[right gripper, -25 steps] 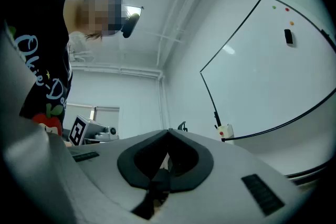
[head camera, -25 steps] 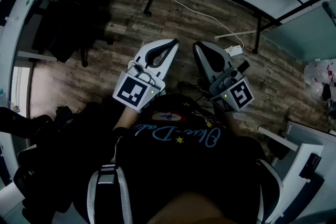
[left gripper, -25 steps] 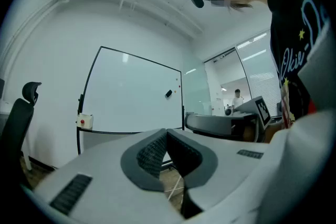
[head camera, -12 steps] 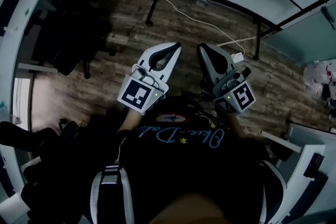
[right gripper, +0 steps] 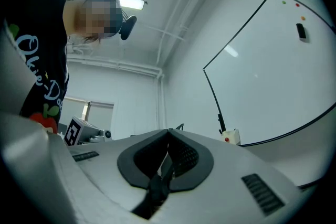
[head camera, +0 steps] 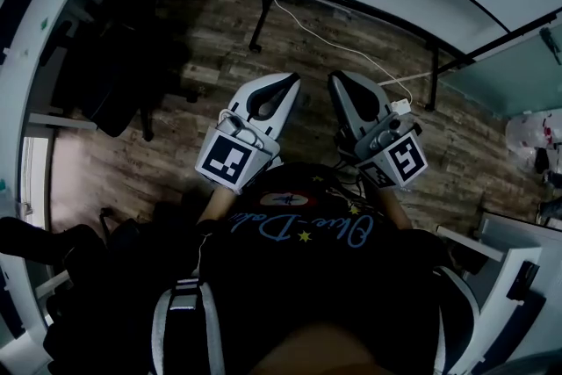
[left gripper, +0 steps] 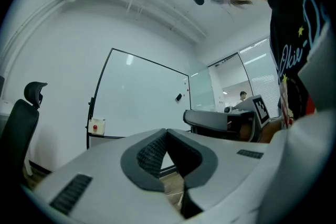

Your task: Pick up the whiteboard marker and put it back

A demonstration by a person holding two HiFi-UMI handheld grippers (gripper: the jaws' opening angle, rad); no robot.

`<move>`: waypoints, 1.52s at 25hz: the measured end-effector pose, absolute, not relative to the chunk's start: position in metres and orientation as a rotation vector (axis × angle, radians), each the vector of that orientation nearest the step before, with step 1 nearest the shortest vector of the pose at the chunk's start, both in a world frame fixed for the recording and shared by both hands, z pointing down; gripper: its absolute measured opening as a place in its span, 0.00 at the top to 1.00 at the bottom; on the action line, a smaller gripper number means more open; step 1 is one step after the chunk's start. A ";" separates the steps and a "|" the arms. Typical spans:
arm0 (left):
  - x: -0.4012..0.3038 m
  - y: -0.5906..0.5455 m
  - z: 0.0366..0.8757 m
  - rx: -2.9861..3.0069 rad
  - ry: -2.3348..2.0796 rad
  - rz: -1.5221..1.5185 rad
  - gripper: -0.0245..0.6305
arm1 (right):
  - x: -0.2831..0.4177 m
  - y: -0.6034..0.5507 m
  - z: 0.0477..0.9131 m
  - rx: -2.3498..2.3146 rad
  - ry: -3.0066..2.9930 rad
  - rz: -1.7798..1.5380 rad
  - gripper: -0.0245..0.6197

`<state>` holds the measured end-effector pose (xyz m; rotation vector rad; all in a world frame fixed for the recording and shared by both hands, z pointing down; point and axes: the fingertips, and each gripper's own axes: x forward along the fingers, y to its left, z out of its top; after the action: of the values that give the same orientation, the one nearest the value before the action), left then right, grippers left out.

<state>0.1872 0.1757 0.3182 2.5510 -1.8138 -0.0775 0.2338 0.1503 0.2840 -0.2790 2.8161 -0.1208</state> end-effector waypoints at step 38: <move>0.090 0.107 0.321 2.480 -1.898 -0.035 0.97 | 0.140 0.069 0.279 -0.206 2.817 -0.105 0.94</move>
<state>0.0903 0.1065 0.3210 2.4795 -1.8979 -0.0353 0.1404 0.0693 0.2793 -0.2063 2.8173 -0.1047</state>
